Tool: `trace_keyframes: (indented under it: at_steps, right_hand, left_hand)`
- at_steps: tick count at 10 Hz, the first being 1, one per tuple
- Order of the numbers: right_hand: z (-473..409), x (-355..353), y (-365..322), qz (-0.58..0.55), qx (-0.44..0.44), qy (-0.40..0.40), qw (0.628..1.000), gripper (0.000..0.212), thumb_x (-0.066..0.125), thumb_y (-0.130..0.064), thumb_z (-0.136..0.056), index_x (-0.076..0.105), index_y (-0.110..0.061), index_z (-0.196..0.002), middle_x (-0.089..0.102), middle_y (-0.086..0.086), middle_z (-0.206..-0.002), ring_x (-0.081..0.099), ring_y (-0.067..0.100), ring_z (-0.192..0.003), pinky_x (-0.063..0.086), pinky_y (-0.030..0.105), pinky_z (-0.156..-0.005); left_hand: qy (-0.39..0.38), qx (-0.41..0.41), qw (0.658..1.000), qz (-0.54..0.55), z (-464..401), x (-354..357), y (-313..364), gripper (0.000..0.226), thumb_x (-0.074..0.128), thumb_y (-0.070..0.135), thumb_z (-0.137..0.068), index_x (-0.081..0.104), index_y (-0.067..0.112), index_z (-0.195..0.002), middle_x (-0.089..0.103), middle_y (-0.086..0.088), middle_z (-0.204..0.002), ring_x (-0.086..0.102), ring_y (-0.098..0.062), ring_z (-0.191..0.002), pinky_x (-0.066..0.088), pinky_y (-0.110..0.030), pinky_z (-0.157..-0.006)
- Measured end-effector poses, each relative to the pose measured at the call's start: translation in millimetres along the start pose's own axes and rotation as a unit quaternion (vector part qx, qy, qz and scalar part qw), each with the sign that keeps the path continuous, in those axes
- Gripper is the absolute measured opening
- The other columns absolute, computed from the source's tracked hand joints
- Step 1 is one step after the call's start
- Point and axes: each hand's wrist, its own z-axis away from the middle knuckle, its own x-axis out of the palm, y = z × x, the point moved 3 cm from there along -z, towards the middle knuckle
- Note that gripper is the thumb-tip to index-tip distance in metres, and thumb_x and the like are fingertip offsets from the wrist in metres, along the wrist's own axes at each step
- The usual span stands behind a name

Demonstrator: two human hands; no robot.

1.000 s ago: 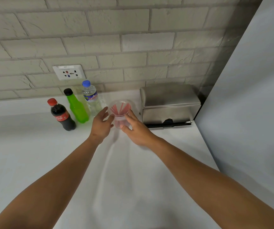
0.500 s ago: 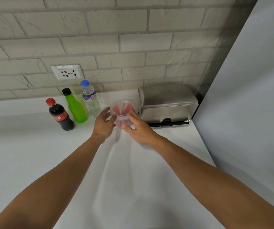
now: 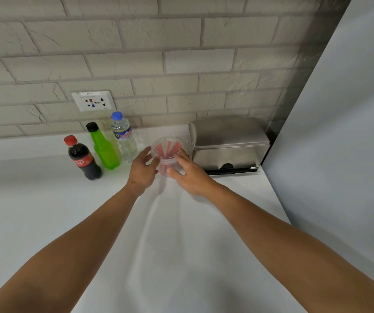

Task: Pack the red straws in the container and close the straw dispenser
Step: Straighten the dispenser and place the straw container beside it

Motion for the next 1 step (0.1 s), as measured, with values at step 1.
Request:
trace_keyframes:
  at_steps: [1]
  right_hand:
    - [3.9,-4.9,-5.4,-0.002,-0.012,0.015,1.0,0.071,0.049,-0.059,-0.095,0.032,-0.034,-0.16,0.023,-0.01,-0.172,0.012,-0.03,-0.125,0.008,-0.013,-0.089]
  left_hand:
    - [0.011,0.016,0.998,-0.051,3.6,-1.5,4.6,0.064,0.064,0.025,-0.101,0.037,0.017,-0.159,0.05,-0.011,-0.156,0.054,-0.027,-0.137,0.049,-0.048,-0.11]
